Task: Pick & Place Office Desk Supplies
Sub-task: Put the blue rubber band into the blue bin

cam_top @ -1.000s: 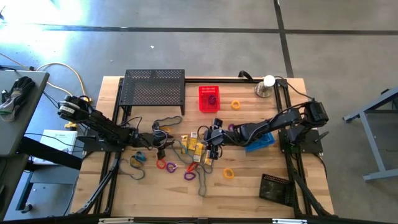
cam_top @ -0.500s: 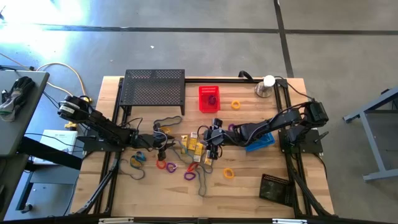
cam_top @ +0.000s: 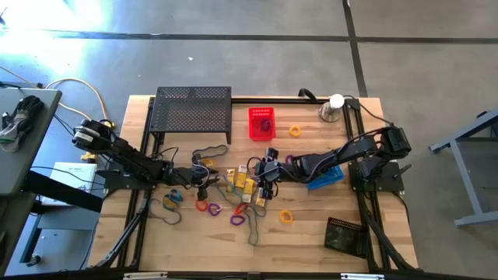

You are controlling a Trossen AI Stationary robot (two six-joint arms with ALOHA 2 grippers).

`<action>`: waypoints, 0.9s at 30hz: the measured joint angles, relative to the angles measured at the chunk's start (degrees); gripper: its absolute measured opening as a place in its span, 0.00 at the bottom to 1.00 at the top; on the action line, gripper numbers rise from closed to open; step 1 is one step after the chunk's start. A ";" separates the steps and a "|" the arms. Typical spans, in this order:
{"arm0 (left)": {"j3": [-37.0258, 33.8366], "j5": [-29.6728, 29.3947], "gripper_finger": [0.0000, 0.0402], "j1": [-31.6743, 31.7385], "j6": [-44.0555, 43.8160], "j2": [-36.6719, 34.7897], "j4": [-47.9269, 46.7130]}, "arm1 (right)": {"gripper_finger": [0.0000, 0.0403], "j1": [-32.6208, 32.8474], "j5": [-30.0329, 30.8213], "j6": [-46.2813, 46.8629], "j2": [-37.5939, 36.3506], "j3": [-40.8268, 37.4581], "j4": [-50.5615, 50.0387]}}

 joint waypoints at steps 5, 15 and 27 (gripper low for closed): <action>0.02 -0.19 0.33 -1.02 0.89 0.00 0.21 | 0.44 0.00 -0.02 0.00 0.00 0.01 0.00; 0.02 -3.65 0.33 -2.62 1.46 0.00 0.20 | 0.44 0.00 0.00 0.00 0.00 0.02 -0.02; 0.02 -7.50 0.33 -2.67 -1.15 0.00 0.20 | 0.44 0.00 0.02 0.00 0.00 0.02 -0.02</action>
